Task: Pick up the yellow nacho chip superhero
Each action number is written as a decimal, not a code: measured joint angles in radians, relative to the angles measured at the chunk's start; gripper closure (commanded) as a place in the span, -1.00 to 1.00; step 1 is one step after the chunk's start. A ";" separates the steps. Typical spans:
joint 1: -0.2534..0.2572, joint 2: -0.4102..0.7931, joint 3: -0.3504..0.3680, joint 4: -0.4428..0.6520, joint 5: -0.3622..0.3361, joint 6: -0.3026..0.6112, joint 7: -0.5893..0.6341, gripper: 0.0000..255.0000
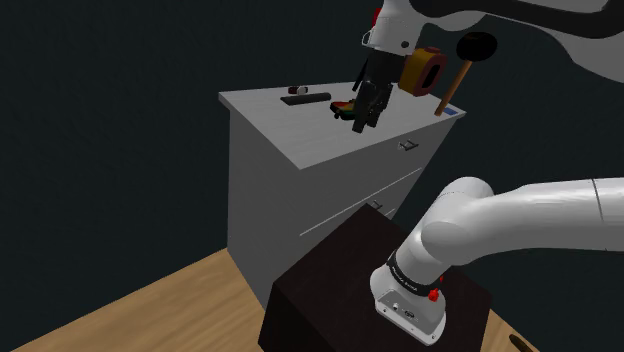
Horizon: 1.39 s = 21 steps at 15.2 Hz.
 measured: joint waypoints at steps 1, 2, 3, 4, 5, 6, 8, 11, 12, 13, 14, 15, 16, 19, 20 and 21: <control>0.000 0.000 0.000 0.000 0.000 0.000 0.000 -1.00; -0.005 0.012 -0.003 0.007 -0.005 0.008 0.002 -1.00; -0.013 0.035 -0.009 0.017 -0.014 0.023 0.003 -1.00; -0.023 0.052 -0.015 0.021 -0.023 0.041 0.006 -1.00; -0.034 0.076 -0.023 0.030 -0.034 0.059 0.008 -1.00; -0.046 0.099 -0.035 0.042 -0.047 0.075 0.007 -1.00; -0.065 0.152 -0.046 0.081 -0.063 0.100 0.019 -1.00; -0.092 0.238 -0.066 0.136 -0.085 0.149 0.036 -1.00; -0.103 0.264 -0.077 0.152 -0.096 0.164 0.037 -1.00; -0.114 0.295 -0.089 0.178 -0.105 0.174 0.036 -1.00; -0.124 0.318 -0.098 0.192 -0.113 0.190 0.040 -1.00; -0.132 0.344 -0.106 0.210 -0.120 0.204 0.045 -1.00; -0.141 0.370 -0.115 0.232 -0.126 0.214 0.049 -1.00; -0.167 0.442 -0.141 0.300 -0.143 0.237 0.062 -1.00; -0.174 0.468 -0.148 0.320 -0.146 0.248 0.069 -1.00; -0.183 0.488 -0.159 0.341 -0.151 0.255 0.071 -1.00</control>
